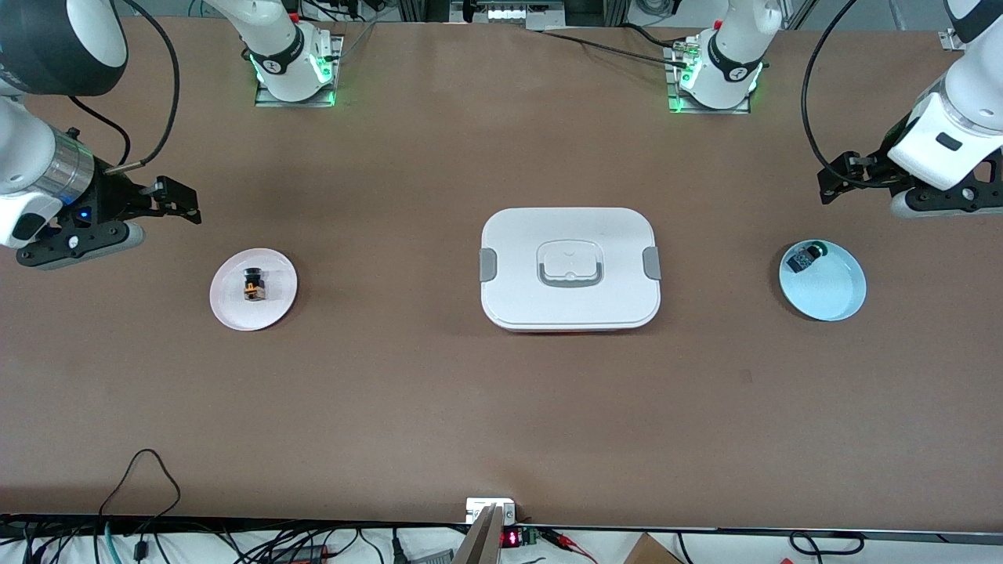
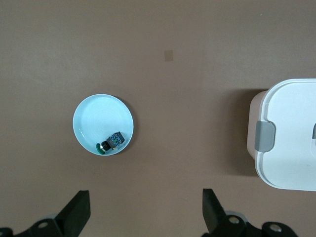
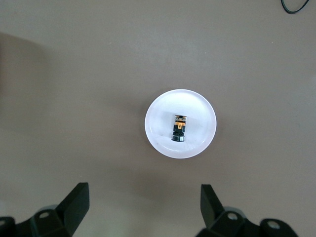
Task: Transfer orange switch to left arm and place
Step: 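Move the right gripper toward the orange switch on the pink plate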
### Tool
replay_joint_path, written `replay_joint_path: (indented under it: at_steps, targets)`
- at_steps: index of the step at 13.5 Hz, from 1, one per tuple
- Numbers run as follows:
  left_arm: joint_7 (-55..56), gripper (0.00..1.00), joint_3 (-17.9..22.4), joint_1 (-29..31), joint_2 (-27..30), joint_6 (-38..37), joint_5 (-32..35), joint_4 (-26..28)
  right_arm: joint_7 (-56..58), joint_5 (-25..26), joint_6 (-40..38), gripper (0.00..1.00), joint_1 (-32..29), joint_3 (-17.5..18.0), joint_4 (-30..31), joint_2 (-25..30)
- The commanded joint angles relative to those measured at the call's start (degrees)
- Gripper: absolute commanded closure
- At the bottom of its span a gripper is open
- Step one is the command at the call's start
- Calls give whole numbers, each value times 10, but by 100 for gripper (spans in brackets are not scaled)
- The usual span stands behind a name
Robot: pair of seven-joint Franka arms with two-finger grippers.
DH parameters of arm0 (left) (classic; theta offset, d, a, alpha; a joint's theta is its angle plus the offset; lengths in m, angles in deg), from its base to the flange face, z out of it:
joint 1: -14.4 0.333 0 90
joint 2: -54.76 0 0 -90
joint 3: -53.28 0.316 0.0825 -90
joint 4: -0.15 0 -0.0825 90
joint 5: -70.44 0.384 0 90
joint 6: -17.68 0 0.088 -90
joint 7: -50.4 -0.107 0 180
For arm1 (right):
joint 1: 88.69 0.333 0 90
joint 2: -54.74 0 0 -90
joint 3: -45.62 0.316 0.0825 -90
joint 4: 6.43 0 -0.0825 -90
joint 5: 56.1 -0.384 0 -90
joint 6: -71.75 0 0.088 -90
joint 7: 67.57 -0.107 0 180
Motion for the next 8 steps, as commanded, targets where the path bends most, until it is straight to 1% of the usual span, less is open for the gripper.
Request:
replay_joint_path:
  at_steps: [1,4,5,7,8]
  targets:
    - [-13,0,-1,4,9,-7,-9,3,-12,5,-13,0,0,1,-8,1]
    - [-13,0,-1,4,9,-7,-9,3,12,5,-11,0,-4,-1,-10,-2]
    - [-13,0,-1,4,9,-7,-9,3,46,3,-12,0,-4,-1,-9,-3]
    - [-13,0,-1,4,9,-7,-9,3,170,7,-11,0,-5,-1,3,-9]
    - [-13,0,-1,4,9,-7,-9,3,206,11,-3,0,-5,-1,13,-11]
